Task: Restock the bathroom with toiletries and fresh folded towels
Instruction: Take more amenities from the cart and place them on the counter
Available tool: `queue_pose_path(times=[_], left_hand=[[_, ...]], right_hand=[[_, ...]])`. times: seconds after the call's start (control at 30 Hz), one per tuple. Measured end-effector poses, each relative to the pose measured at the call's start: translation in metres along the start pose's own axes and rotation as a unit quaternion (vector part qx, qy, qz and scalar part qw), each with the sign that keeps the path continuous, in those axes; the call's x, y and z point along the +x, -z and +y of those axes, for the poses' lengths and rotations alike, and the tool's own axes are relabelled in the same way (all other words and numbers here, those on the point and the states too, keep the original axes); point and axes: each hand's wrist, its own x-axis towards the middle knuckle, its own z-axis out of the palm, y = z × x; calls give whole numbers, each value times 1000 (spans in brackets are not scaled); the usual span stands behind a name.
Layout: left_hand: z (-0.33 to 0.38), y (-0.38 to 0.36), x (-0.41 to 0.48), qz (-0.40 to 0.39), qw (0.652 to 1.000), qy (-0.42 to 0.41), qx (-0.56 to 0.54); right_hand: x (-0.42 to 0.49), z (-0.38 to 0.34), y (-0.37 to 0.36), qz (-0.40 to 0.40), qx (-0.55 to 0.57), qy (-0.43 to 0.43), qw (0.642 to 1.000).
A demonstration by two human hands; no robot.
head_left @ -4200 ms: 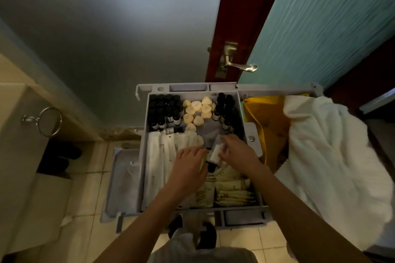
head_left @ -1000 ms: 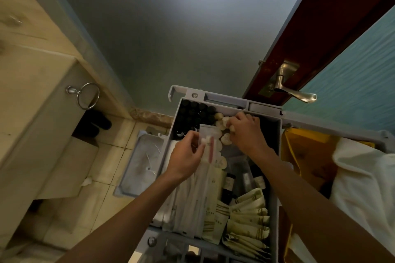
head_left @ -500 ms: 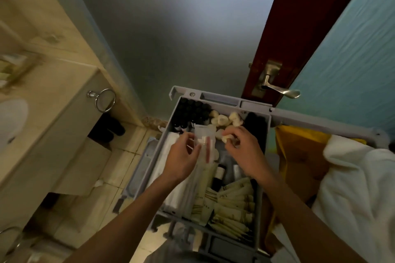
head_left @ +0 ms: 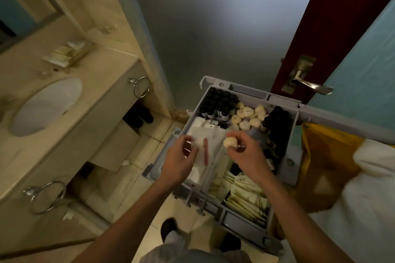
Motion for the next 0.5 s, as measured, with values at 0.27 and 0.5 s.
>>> queue_pose_path(times=[0.27,0.5], left_hand=[[-45,80,-15,36,998,11,-59],[-118,169,-16,61,993,52,-90]], right_hand=[[-1,-35,-92,-15,-10,14,1000],[-2,-72,-200,-74,-56,11,996]])
